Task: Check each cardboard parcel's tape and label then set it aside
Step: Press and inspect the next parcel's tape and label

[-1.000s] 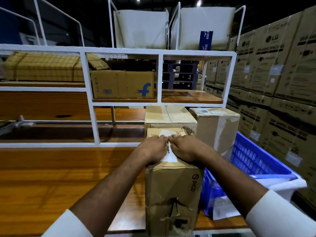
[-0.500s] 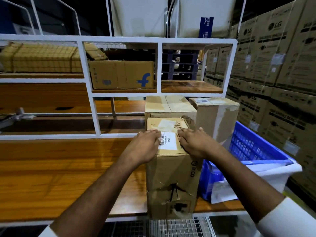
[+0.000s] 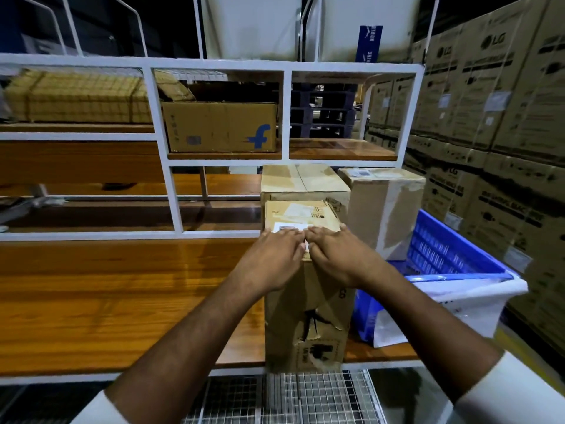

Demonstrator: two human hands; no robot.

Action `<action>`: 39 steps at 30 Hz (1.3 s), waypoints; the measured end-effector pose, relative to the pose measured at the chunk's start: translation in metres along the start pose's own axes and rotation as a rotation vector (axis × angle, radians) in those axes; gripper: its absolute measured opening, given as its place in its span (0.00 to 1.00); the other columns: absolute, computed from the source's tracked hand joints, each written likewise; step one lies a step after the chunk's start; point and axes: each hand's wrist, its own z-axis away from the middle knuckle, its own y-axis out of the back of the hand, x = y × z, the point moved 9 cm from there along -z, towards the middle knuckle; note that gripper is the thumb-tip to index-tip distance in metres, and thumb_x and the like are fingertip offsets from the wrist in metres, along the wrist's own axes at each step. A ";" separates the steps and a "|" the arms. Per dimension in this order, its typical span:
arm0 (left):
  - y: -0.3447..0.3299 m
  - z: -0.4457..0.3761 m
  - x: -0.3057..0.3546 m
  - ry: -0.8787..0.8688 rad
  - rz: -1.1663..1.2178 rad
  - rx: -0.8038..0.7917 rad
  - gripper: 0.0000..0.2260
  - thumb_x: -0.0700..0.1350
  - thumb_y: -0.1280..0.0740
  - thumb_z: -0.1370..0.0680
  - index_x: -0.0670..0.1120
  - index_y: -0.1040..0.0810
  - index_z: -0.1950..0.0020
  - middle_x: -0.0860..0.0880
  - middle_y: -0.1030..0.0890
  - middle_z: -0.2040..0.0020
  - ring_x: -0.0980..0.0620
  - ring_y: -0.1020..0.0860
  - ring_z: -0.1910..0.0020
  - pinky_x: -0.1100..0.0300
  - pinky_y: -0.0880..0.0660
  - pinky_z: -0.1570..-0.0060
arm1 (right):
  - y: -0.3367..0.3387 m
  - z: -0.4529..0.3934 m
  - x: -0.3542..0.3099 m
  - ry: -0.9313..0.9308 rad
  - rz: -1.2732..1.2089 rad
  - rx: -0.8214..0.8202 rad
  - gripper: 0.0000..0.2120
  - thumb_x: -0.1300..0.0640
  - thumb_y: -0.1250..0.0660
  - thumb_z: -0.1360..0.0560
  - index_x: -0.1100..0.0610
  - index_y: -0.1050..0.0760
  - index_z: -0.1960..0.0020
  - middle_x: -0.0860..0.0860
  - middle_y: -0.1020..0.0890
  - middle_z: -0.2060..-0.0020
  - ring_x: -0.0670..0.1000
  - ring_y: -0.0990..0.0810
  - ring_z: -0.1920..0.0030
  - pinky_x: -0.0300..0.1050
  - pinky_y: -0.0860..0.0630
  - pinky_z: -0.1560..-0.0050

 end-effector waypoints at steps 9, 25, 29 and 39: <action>-0.005 0.037 -0.033 0.089 0.214 0.186 0.22 0.55 0.50 0.16 0.51 0.39 0.22 0.54 0.39 0.22 0.57 0.46 0.22 0.63 0.51 0.28 | 0.013 0.060 0.015 -0.087 -0.061 0.127 0.23 0.51 0.49 0.15 0.52 0.40 0.22 0.50 0.38 0.22 0.47 0.42 0.23 0.48 0.45 0.24; 0.000 0.053 -0.051 0.100 0.349 0.244 0.27 0.51 0.31 0.23 0.53 0.36 0.26 0.52 0.46 0.20 0.49 0.44 0.22 0.51 0.35 0.29 | -0.004 0.056 0.026 -0.094 -0.705 0.467 0.37 0.45 0.23 0.34 0.39 0.37 0.30 0.36 0.24 0.42 0.44 0.22 0.41 0.48 0.19 0.44; 0.015 0.042 -0.022 0.015 -0.048 0.134 0.43 0.54 0.27 0.27 0.62 0.54 0.22 0.50 0.40 0.22 0.48 0.44 0.22 0.44 0.44 0.26 | 0.002 0.040 -0.008 0.007 -0.766 0.513 0.38 0.56 0.20 0.33 0.40 0.40 0.35 0.37 0.21 0.46 0.33 0.20 0.49 0.33 0.20 0.53; 0.026 0.066 -0.094 0.105 0.254 0.190 0.38 0.48 0.24 0.29 0.69 0.41 0.28 0.50 0.30 0.28 0.49 0.29 0.32 0.47 0.23 0.41 | -0.100 0.031 0.009 -0.059 -0.485 0.048 0.49 0.43 0.20 0.37 0.38 0.46 0.25 0.50 0.29 0.29 0.51 0.27 0.33 0.43 0.27 0.39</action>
